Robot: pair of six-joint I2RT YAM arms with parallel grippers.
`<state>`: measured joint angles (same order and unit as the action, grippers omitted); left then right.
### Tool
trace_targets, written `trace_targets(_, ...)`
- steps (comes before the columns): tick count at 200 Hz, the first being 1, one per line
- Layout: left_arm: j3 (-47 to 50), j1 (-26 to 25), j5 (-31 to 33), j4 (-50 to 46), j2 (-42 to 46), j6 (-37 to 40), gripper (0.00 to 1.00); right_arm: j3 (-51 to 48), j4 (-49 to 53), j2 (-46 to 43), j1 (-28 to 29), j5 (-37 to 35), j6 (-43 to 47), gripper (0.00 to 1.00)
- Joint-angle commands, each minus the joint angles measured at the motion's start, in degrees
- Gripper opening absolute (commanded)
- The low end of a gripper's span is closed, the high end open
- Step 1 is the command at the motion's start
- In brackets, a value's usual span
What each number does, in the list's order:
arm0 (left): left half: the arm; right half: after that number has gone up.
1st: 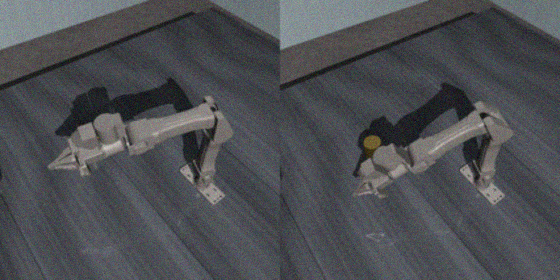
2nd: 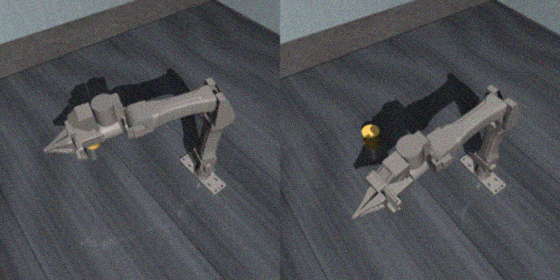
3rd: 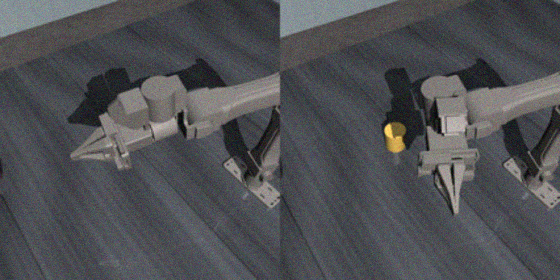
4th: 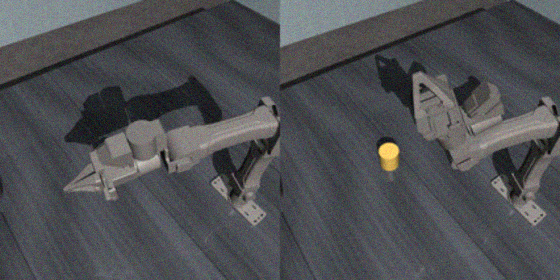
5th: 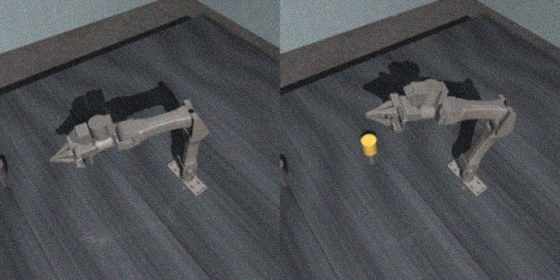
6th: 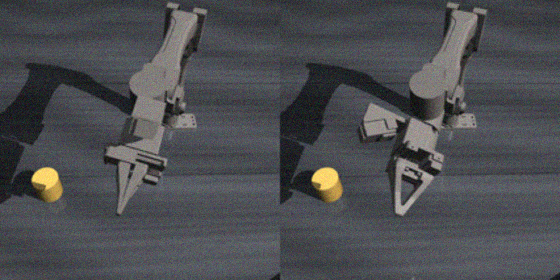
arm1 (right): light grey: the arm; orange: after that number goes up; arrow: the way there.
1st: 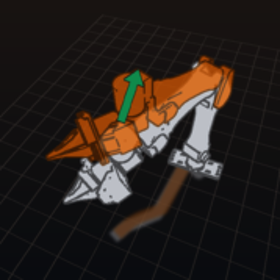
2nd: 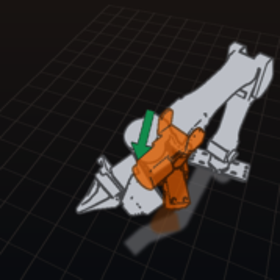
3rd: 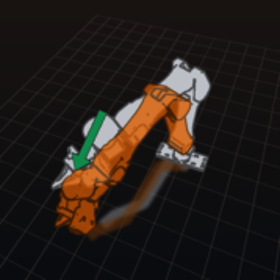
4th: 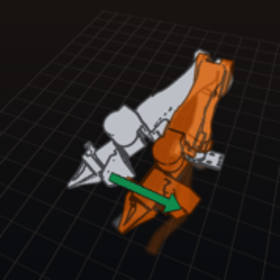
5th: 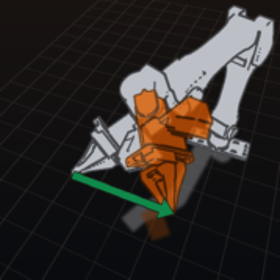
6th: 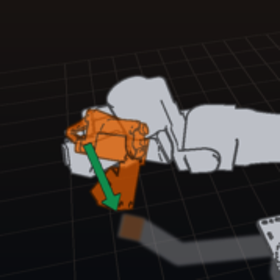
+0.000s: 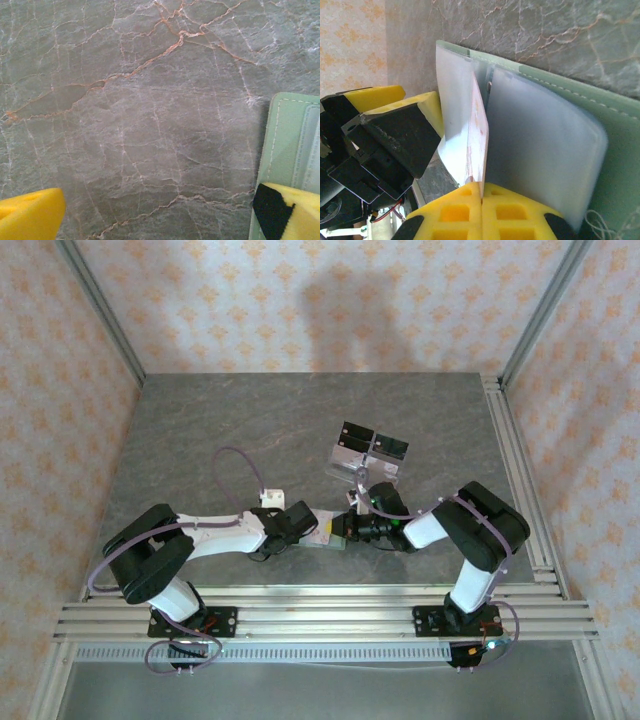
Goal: Put the credit cards into the card holder
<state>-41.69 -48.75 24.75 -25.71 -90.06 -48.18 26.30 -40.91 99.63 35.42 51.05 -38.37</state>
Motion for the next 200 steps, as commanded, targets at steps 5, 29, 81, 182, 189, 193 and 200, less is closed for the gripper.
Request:
trace_targets(5,1.6,0.6,1.7,-5.3,-3.3,-0.2,1.00,0.8,3.0,1.1,0.1,0.3,2.0,0.00)
trace_targets(29,1.7,0.6,1.6,-5.2,-3.4,-0.1,1.00,1.2,2.5,1.5,0.7,0.4,1.7,0.00)
trace_targets(81,1.6,0.6,1.6,-5.3,-3.4,-0.2,1.00,1.4,-3.1,3.4,1.3,0.0,-1.8,0.00)
trace_targets(182,1.6,0.5,1.5,-5.3,-3.8,-0.2,1.00,0.9,-10.7,6.1,2.0,-0.5,-6.5,0.00)
trace_targets(189,1.5,0.4,1.4,-5.3,-3.8,-0.2,1.00,0.6,-10.6,5.9,2.0,-0.7,-6.5,0.00)
trace_targets(193,1.5,0.4,1.5,-5.3,-3.8,-0.2,1.00,0.4,-10.7,5.8,2.0,-1.0,-6.4,0.00)
trace_targets(200,1.4,0.4,1.5,-5.3,-3.9,-0.2,1.00,0.1,-10.7,5.6,2.0,-1.3,-6.3,0.00)
